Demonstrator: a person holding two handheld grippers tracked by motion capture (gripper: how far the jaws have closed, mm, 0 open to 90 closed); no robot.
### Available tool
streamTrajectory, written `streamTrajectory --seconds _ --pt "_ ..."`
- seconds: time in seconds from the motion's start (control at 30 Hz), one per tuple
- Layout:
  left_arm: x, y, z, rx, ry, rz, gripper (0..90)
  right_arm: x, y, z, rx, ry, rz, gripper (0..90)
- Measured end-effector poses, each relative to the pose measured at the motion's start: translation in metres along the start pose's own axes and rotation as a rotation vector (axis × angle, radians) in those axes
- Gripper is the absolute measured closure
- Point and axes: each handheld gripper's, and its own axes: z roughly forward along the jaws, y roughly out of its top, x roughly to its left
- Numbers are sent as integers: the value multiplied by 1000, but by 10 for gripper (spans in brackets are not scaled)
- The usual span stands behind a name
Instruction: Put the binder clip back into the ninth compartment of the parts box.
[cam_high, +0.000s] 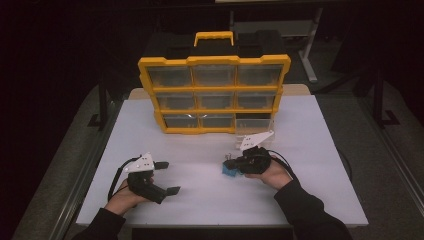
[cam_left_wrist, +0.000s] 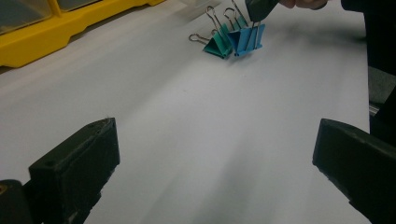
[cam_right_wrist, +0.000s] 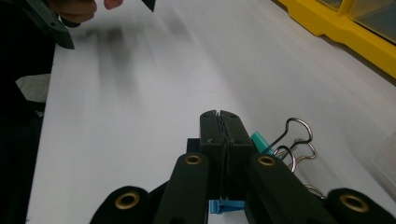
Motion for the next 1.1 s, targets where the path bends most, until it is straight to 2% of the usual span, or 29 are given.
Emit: streamTrajectory --seconds 0.43,1.1 --pt "0 0 1 2 -3 -1 4 3 15 -21 -44 14 5 873" --pt "0 0 2 7 -4 4 4 4 38 -49 -68 -20 -18 873"
